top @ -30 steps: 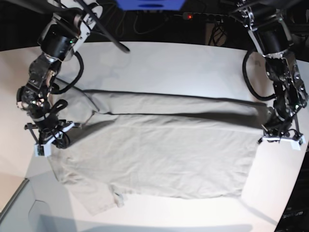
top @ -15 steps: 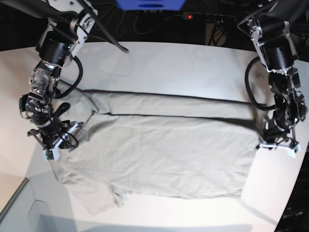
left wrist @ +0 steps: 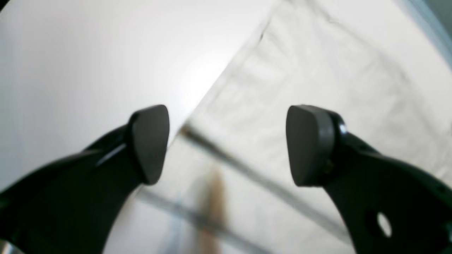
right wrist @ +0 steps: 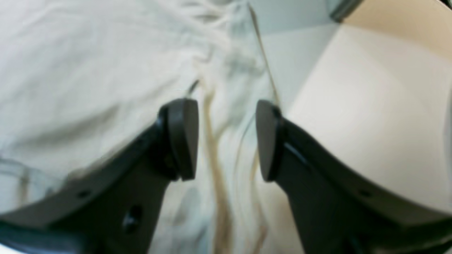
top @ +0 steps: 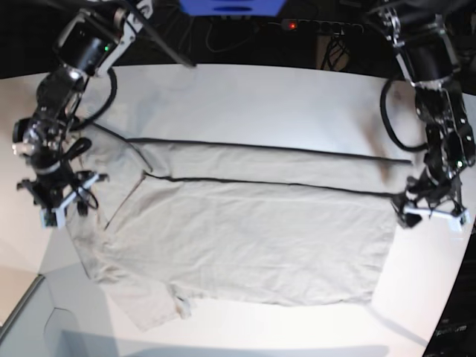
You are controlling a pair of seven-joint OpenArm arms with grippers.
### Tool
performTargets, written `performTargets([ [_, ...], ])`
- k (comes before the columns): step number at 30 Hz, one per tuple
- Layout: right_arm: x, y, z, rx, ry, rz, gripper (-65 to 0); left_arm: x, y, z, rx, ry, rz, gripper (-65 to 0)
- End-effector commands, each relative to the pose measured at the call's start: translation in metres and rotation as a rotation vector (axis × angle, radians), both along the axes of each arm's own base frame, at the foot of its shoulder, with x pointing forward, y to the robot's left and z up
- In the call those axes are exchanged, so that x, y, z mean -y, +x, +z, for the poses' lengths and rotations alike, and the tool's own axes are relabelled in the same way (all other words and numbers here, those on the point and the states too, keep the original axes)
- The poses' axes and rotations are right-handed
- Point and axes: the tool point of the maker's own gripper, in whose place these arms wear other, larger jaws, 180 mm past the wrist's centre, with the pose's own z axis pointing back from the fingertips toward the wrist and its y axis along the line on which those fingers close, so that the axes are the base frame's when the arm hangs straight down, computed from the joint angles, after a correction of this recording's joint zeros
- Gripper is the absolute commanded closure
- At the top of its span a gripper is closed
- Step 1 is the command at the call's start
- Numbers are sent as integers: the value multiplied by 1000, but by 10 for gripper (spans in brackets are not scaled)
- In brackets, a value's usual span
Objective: Layout the t-shirt on the table in an organized manner, then fold the t-shirt properly
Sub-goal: 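Release the folded edge and raise both grippers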
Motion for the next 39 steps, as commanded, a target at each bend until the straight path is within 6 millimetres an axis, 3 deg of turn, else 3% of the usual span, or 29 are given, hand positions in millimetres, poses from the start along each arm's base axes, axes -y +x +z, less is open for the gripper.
performTargets([
  [1,-5,3,14,54,1,15,-272,-8,3,9,23,21,5,-495],
  [6,-22,-28,-5,3,21,17,-272,-12,-12,-26,-45,-7,37,-495],
  [14,-23,-54,-24,-61,26,11,-271,-14,-26,-60,-103,-26,70,-486],
  [17,-19,-59,-27,-70,22,2,-273,-15,-32,-72,-128,-36,83,-429],
  [21,3,-66,-17,-50,0,-61,-274,-20,-33,-75,-108,-19,105,-327],
  [24,12,-66,-3,-4,10,-96,-275,-20,-33,-75,-104,-17,107,-208],
  [28,17,-79,-8,-24,5,-108,-275,-20,-33,-75,-104,-17,107,0],
  [39,-3,-96,-60,-147,96,-71,-275,-24,-31,-71,-99,-8,105,0],
])
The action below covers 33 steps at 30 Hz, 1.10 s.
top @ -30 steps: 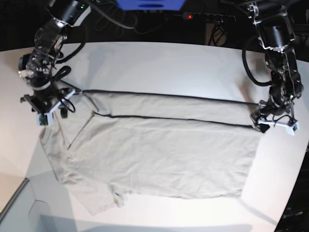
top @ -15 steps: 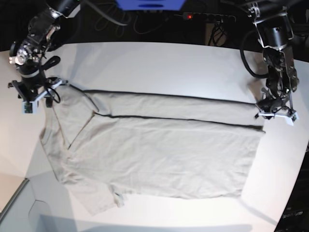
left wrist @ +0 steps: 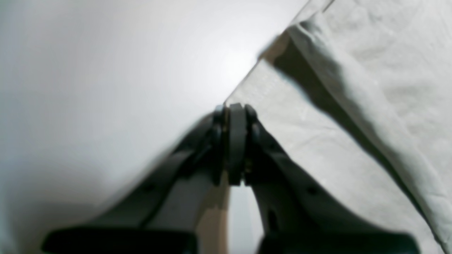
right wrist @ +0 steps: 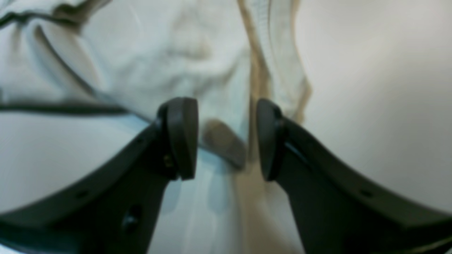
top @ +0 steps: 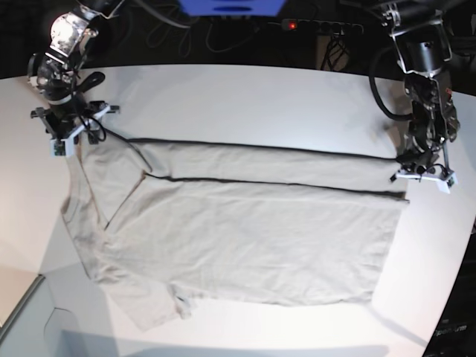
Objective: Layout the t-shirt on the table in an organized manner, then fold the t-shirt properly
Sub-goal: 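Release the folded edge and raise both grippers, then move both grippers to the corners of the folded edge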
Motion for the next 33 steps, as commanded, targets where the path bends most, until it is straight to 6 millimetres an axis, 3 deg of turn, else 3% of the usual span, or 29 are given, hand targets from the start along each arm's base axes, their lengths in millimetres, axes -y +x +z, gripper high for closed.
performTargets([
  [1,3,7,5,29,3,13,-275,-7,6,10,18,19,0,0],
  [6,3,-3,-18,-29,37,14,-274,-7,6,10,20,20,0,-1],
  [10,4,-6,-20,-36,39,9,-249,-6,6,9,14,16,-4,-1],
  [12,5,-6,-18,-33,35,9,-161,-6,6,8,12,21,-6,-1],
  [14,5,-6,-18,-33,33,10,-18,-7,4,8,9,22,-6,-1],
  [15,7,-5,-16,-29,29,10,0,-7,5,9,10,23,-6,-1],
  [19,21,-6,5,2,-44,19,0,-25,2,25,24,65,-10,-1],
  [25,31,10,52,106,-142,28,0,-29,3,55,38,60,-24,-1],
  [29,35,27,81,176,-189,32,0,-40,4,94,89,70,-6,-1],
  [33,36,40,101,227,-216,37,0,-34,16,130,138,86,-39,-1],
])
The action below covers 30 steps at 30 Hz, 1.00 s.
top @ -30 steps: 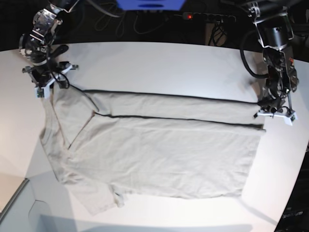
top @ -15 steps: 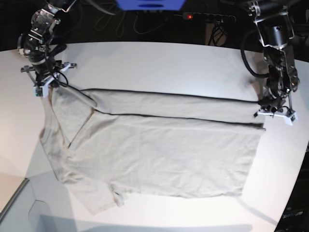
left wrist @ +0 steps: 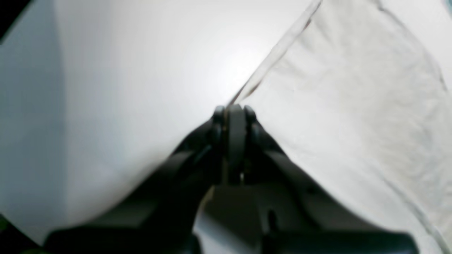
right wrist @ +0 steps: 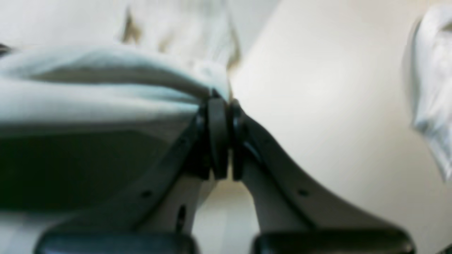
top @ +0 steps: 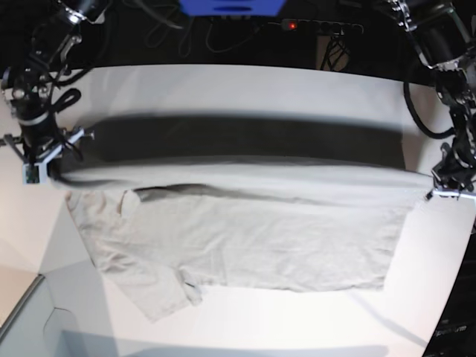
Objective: Layout the t-shirt on the table in an organized manner, then fold the t-shirt properly
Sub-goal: 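Move both grippers to the corners of the folded edge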
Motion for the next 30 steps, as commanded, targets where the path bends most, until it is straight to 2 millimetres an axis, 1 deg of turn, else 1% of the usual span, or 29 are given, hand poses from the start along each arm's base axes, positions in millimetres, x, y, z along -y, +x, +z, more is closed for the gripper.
performTargets([
  [1,3,5,16,43,-31,21,0,-9,13,29,73,44,0,-1],
  [3,-1,3,15,36,-33,34,0,-5,13,33,69,41,-12,-1],
  [4,-2,-4,10,17,-31,34,0,-4,12,33,63,38,-14,-1],
  [5,-4,-9,5,2,-28,36,0,-2,10,29,55,32,-15,-1],
  [6,-5,-16,-1,-18,-24,36,0,-1,4,21,36,24,-14,-1],
  [8,-10,-31,-16,-62,-2,33,0,-1,-9,9,2,24,-11,-1],
  [11,-15,-60,-42,-149,28,30,0,-1,-26,-6,-48,22,-11,-1],
  [16,-24,-98,-79,-274,76,45,0,-1,-50,-25,-110,21,-12,-1],
  [19,-22,-117,-86,-318,68,50,0,-1,-62,-33,-141,22,-12,-1],
  [23,-21,-136,-91,-358,66,51,0,-5,-76,-40,-149,45,-2,-1],
  [24,-21,-140,-92,-367,66,50,0,-3,-81,-44,-151,44,2,-1],
  [26,-18,-145,-93,-379,58,53,0,1,-88,-50,-151,41,9,-1],
  [30,-19,-145,-94,-383,59,60,0,0,-99,-55,-158,52,15,-1],
])
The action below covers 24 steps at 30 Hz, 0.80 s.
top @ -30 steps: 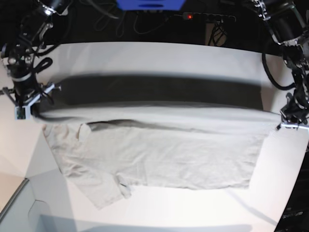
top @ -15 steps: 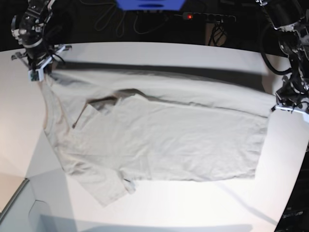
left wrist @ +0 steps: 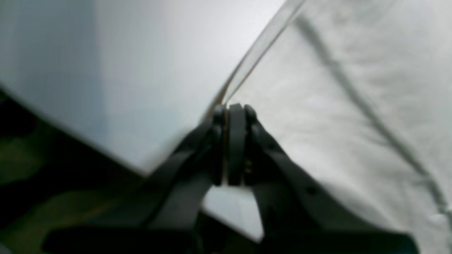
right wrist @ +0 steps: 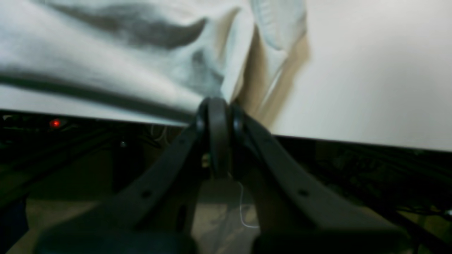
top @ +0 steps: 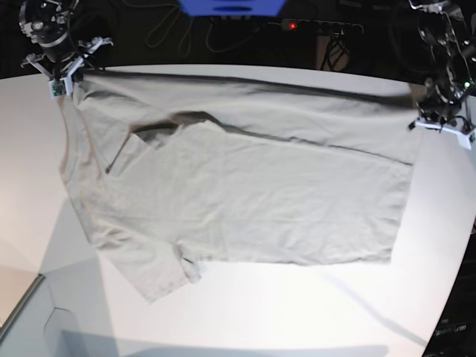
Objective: Layout the t-shirt on the table in an organized manner, then fold the t-shirt properly
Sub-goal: 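Move both grippers to the corners of the folded edge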
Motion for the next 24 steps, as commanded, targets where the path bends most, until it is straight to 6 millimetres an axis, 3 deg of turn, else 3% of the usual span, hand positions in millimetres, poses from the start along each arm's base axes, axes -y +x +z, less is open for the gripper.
performTargets([
  [1,1,3,6,23,-2,17,0,-9,11,15,50,37,-1,-1],
  [9,1,4,7,25,-4,18,-203,-9,6,13,39,38,-1,-4],
  [14,5,7,14,41,-20,15,-241,-8,6,13,32,31,-3,-26],
  [16,6,8,23,57,-41,23,-244,-10,1,10,7,17,5,-98],
  [21,2,18,63,167,-42,34,-245,-18,-11,10,-24,-20,61,-352],
  [24,2,24,76,205,-54,41,-245,-33,-19,16,-12,-10,112,-399],
])
